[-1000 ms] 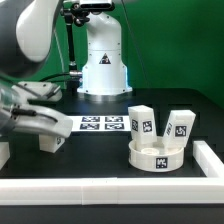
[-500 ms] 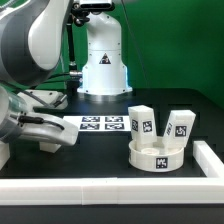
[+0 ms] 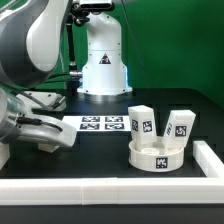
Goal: Assemble stool
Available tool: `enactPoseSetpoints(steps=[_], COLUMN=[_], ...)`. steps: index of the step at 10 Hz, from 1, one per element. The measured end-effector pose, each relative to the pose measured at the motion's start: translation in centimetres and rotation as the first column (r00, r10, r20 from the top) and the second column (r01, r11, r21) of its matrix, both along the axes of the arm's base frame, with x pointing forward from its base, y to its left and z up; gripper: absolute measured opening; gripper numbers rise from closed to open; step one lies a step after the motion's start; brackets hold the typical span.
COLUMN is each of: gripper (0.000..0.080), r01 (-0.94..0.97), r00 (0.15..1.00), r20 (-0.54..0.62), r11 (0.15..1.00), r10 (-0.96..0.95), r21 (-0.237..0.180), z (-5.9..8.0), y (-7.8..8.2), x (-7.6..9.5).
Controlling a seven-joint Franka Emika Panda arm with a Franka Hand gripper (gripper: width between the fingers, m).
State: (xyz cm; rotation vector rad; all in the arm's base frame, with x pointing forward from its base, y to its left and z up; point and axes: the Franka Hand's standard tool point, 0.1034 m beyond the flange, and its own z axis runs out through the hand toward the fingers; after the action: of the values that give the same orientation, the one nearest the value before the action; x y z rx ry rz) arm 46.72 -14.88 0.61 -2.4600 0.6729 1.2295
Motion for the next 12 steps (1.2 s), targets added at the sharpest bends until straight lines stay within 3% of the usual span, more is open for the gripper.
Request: enactPoseSetpoints(steps=[1,4,6,9,10,12], gripper=[0.0325,0.0325,0.0325,0.0327,0.0327,0.0327], r01=[0.0,-0.003,-0.02,0.041,0.052,0.04], r00=[1.0,1.0,0.998,0.999,0.999,0.997], r20=[0.0,0.023,0.055,0.029,0.022,0.07], r11=[1.0,1.0,0.999,0.991,0.987,0.984], r10=[0.0,0.003,0.022,-0.038,-0.049,-0.028], r21=[0.0,-0.009,-0.027,-0.126,-0.154,-0.176], z=[0.0,0.4,2.8,7.5,8.2,7.8], y=[0.0,-0.1,0.3,4.3,5.2,5.1], x=[0.0,0.6,2.0,4.3,5.1,6.0])
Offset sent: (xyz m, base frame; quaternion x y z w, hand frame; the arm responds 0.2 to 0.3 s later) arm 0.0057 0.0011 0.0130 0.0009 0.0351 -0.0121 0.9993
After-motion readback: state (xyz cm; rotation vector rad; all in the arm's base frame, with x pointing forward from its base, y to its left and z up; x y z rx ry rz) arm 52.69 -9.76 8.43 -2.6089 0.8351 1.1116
